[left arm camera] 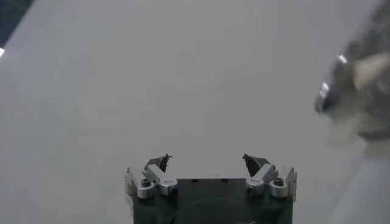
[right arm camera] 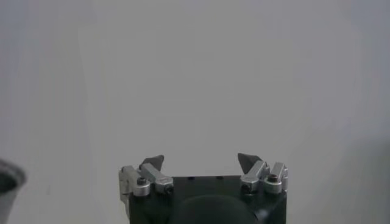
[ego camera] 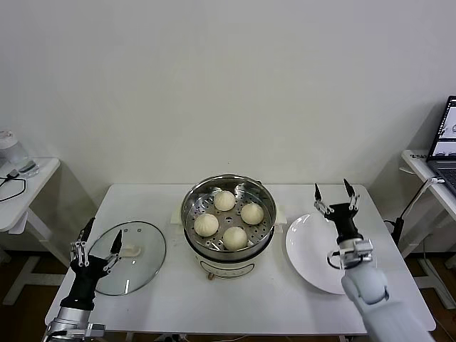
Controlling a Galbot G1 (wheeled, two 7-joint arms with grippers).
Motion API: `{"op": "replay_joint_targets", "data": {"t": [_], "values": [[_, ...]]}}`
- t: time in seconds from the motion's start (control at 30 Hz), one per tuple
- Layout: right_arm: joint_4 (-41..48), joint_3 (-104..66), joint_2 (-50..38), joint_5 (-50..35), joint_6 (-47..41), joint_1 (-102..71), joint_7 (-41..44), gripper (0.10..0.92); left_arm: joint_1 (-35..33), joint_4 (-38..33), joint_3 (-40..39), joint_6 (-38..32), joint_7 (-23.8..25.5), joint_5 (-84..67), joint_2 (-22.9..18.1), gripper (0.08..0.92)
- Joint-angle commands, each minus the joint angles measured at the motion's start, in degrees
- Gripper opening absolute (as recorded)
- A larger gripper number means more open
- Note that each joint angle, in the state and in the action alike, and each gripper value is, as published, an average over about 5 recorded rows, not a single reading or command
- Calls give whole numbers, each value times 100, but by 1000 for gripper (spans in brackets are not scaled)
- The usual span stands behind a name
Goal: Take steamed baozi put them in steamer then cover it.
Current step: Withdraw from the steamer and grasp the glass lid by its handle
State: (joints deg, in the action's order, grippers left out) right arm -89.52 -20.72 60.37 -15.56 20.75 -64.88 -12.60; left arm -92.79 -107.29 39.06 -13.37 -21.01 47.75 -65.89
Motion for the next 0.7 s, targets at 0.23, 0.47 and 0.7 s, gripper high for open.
{"op": "replay_joint_targets", "data": {"t": [0.23, 0.47, 0.7], "values": [[-250, -579, 804, 446, 109, -815, 34, 823, 456, 1964, -2, 216, 189, 1978, 6, 823], [-215, -593, 846, 473, 115, -815, 77, 823, 741, 2249, -49, 113, -95, 2317, -126, 823], [-205, -597, 833, 521, 140, -846, 203, 823, 939, 2269, -97, 116, -222, 2447, -177, 823]]}}
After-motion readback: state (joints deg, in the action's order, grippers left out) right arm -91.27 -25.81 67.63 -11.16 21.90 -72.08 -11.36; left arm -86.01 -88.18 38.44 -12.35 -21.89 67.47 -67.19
